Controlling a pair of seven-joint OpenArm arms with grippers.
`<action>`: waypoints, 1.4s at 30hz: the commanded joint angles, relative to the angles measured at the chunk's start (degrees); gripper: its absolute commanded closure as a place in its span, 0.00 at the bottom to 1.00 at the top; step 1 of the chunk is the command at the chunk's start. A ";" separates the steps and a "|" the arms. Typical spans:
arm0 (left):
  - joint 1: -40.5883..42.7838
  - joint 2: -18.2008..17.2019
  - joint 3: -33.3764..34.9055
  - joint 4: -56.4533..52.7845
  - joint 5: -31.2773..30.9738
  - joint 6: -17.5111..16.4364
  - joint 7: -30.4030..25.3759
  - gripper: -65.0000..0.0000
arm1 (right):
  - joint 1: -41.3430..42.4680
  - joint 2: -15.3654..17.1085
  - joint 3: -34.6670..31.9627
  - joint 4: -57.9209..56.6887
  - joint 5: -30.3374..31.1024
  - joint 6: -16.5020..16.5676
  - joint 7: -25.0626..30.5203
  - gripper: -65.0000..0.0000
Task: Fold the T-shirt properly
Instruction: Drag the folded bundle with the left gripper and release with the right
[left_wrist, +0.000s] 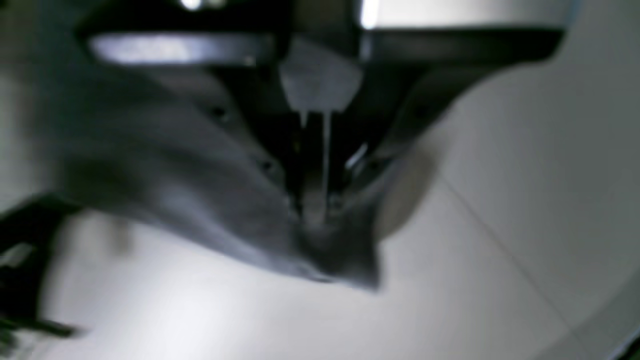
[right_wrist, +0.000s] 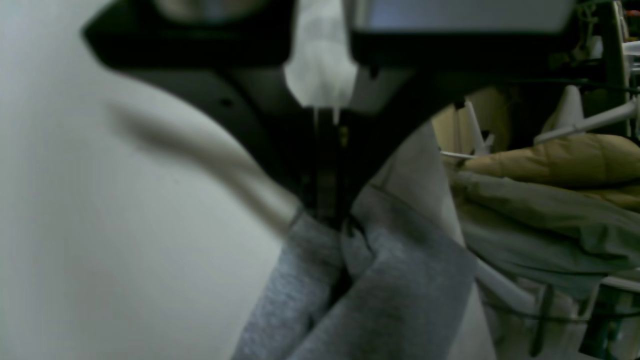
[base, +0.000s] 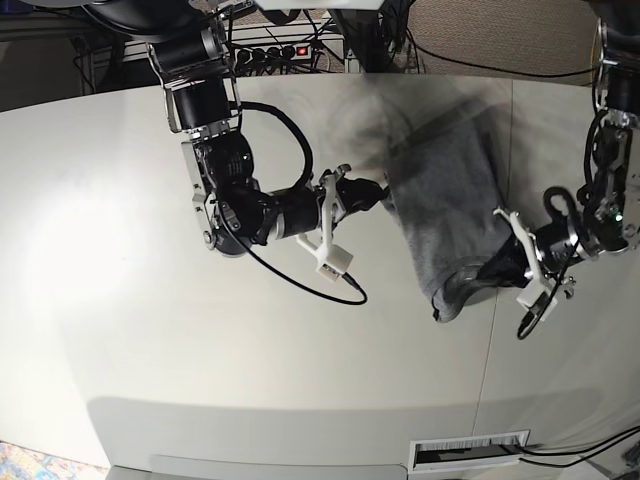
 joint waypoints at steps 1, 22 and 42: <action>0.11 -1.25 -0.50 3.34 -1.20 0.50 1.01 1.00 | 1.53 -0.33 0.11 0.96 1.60 0.08 0.99 1.00; 23.43 2.54 -0.50 7.50 18.18 2.45 -11.63 1.00 | 1.09 -0.48 0.13 1.11 1.64 0.08 0.99 1.00; 7.10 -3.32 -0.46 -7.50 24.30 -1.42 -17.77 1.00 | 1.25 8.20 0.24 10.54 1.60 0.08 0.99 1.00</action>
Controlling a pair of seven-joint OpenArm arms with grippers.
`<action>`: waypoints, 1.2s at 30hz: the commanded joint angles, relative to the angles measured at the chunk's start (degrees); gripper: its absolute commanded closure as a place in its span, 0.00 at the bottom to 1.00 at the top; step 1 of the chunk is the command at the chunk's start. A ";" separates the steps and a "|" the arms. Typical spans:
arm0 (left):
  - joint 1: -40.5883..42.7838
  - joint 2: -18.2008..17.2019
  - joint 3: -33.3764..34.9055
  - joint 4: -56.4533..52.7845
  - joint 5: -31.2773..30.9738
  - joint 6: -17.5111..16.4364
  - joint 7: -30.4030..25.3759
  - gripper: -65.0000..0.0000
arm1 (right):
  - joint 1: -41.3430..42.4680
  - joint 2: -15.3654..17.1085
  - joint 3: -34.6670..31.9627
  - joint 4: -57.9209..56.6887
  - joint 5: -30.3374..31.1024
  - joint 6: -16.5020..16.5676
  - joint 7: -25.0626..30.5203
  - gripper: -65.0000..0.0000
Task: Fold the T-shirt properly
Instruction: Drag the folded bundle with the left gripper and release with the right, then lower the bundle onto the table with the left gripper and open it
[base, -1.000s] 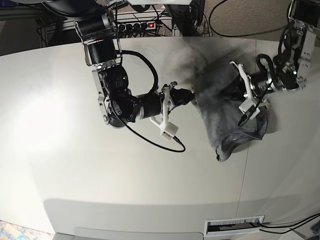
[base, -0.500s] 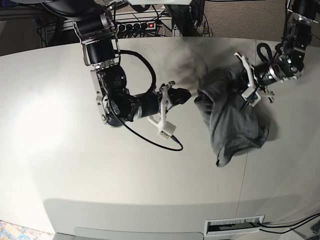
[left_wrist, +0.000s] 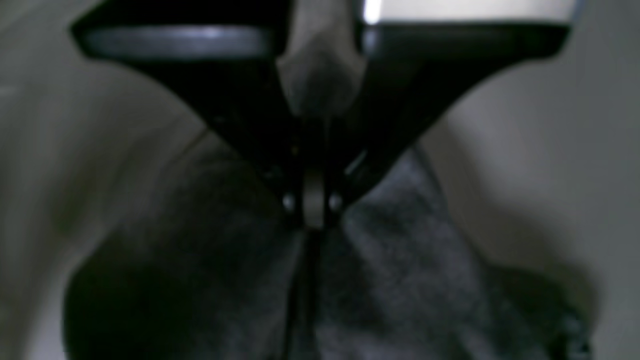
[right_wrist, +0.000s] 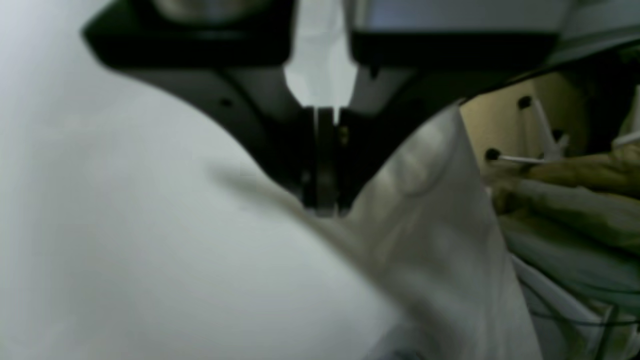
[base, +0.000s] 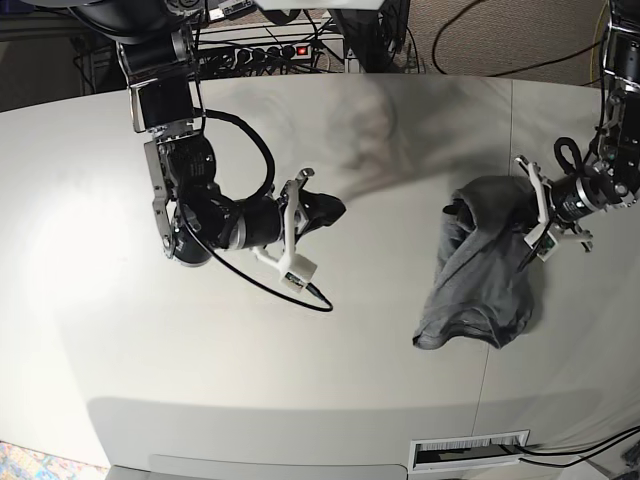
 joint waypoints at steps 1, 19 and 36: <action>-1.49 -1.25 -0.46 0.74 -0.96 0.22 -1.29 1.00 | 1.42 0.20 0.17 1.05 1.36 0.08 0.97 1.00; 0.81 5.77 -0.46 8.41 -16.72 1.55 7.74 1.00 | 0.52 0.20 21.92 1.05 -0.39 0.08 0.97 1.00; 1.53 10.08 -0.46 8.41 0.68 8.02 -1.75 1.00 | -1.95 6.19 26.14 1.42 1.97 0.08 0.97 1.00</action>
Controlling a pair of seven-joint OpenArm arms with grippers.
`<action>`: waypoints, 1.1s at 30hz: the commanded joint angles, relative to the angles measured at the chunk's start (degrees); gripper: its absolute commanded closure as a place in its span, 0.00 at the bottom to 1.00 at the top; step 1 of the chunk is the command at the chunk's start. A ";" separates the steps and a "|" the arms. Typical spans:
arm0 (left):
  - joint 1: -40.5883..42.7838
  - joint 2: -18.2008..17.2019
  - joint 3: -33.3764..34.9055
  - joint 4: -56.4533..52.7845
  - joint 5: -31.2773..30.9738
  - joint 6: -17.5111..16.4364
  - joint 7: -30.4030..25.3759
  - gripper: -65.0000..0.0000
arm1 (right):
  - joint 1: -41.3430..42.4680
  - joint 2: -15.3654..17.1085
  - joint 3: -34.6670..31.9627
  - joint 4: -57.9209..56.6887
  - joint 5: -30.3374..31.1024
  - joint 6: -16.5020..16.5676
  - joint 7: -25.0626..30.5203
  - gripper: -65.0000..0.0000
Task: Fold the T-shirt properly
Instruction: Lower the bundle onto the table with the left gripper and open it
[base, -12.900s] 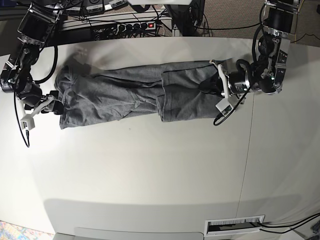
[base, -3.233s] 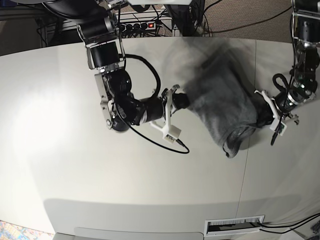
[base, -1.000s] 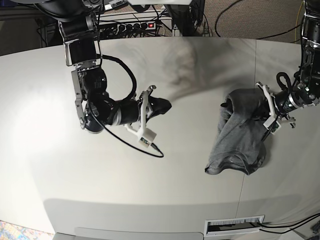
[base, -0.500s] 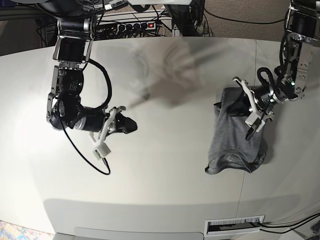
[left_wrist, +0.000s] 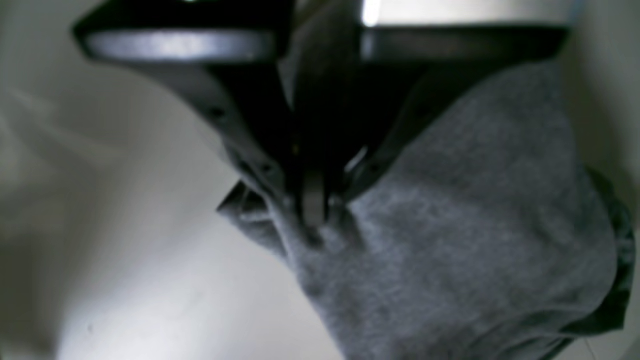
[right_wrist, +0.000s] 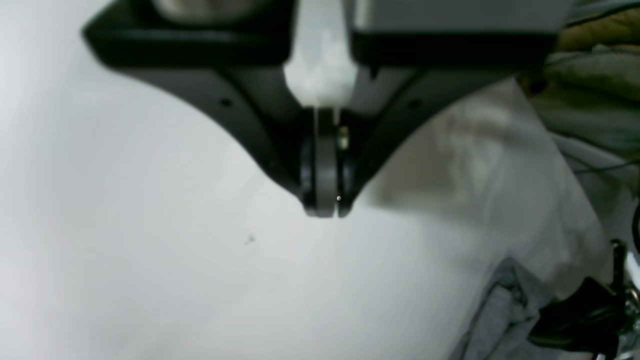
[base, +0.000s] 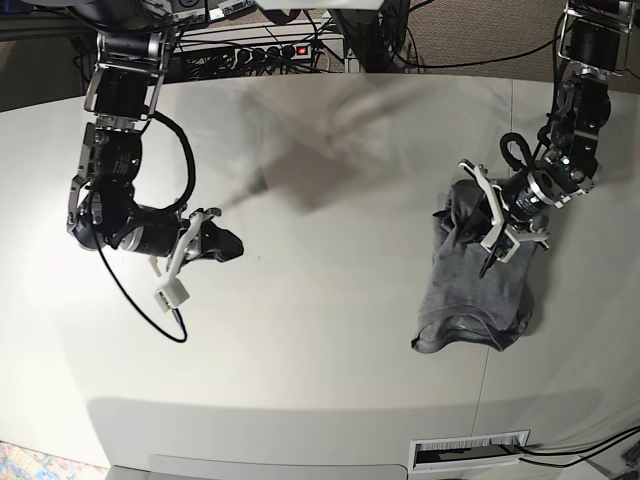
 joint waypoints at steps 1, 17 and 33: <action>-0.92 -0.46 -0.46 0.87 -0.20 0.42 -1.84 1.00 | 0.66 1.16 0.81 1.62 1.51 0.10 0.99 1.00; -4.28 6.40 -0.46 -7.67 13.92 6.58 -9.38 1.00 | -14.71 5.16 13.73 15.43 1.84 0.10 1.84 1.00; -13.46 8.09 -0.46 -14.53 12.20 6.58 -8.55 1.00 | -29.18 4.98 24.33 26.99 7.61 0.10 1.88 1.00</action>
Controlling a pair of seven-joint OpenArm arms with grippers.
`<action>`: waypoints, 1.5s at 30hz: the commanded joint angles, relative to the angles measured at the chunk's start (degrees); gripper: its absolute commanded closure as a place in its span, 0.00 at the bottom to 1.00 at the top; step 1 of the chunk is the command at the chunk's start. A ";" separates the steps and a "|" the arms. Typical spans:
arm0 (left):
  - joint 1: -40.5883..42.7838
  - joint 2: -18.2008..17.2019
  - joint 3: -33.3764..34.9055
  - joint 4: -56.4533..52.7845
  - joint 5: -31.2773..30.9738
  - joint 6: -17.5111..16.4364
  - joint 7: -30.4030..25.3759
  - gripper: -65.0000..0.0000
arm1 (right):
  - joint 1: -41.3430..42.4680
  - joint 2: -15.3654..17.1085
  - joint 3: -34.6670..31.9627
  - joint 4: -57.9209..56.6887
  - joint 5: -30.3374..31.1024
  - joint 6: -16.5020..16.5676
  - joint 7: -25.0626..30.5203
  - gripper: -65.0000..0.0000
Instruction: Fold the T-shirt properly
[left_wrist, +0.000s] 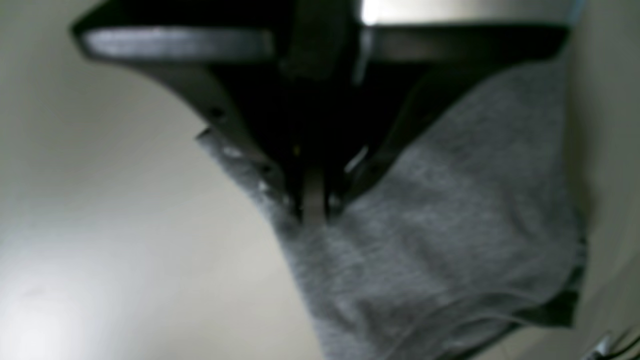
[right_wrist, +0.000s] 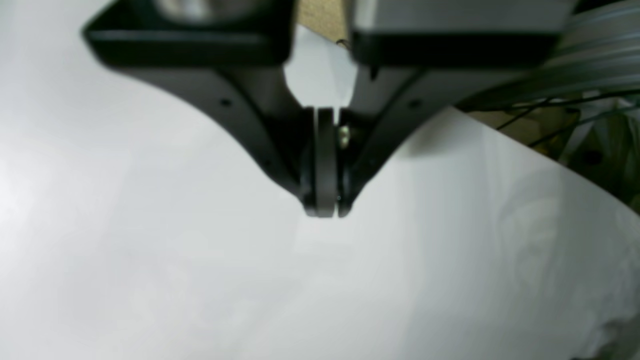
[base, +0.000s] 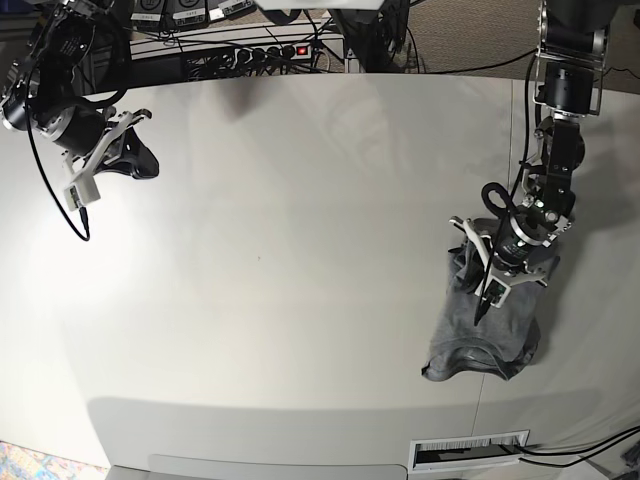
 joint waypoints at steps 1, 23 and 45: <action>-1.25 0.26 -0.33 0.85 -0.61 0.33 -1.18 1.00 | 0.17 0.87 0.44 1.03 1.51 0.06 1.25 1.00; 7.76 -7.43 -0.59 28.79 -10.47 4.04 17.84 1.00 | -3.28 0.92 -0.35 -0.17 8.74 0.06 0.31 1.00; 58.40 -9.99 -25.62 51.76 -24.04 6.86 18.67 1.00 | -13.51 0.87 -0.37 2.34 -1.84 0.06 0.31 1.00</action>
